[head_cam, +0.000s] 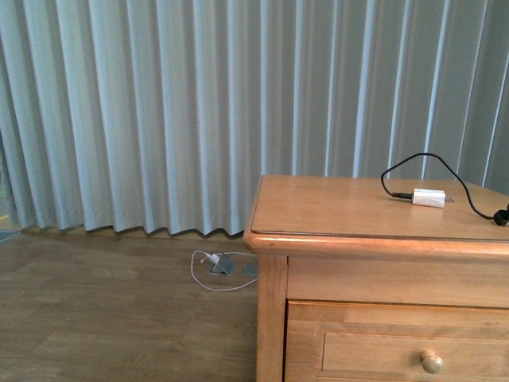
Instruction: Place pink marker in drawer with both arms
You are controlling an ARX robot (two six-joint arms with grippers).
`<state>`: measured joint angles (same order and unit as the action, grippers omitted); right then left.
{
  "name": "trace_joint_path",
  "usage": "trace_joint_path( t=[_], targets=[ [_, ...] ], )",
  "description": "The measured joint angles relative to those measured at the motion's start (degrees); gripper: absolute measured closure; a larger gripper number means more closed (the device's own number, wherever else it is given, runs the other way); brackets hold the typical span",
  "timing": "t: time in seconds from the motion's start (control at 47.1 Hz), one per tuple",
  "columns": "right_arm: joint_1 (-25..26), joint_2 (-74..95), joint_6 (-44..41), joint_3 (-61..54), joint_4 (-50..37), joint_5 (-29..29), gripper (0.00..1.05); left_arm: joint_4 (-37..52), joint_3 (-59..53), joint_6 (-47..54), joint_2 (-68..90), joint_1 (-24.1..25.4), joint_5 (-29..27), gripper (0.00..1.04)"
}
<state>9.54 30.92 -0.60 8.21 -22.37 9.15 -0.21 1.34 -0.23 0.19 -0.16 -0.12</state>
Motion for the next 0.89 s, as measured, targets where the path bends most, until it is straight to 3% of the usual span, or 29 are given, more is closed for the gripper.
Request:
trace_joint_path(
  t=[0.17,0.34,0.893],
  targets=[
    [-2.25,-3.61,-0.02,-2.14,1.38,-2.25,1.04,0.00,0.00,0.00,0.00,0.00,-0.02,0.06],
    [-8.94,-8.20,0.02,-4.09,3.89,-8.63,1.03,0.00,0.00,0.00,0.00,0.00,-0.02,0.06],
    [-9.33,-19.30,0.02,-7.93,10.49,-9.09,1.03,-0.02,0.00,-0.02,0.00,0.00,0.00,0.06]
  ],
)
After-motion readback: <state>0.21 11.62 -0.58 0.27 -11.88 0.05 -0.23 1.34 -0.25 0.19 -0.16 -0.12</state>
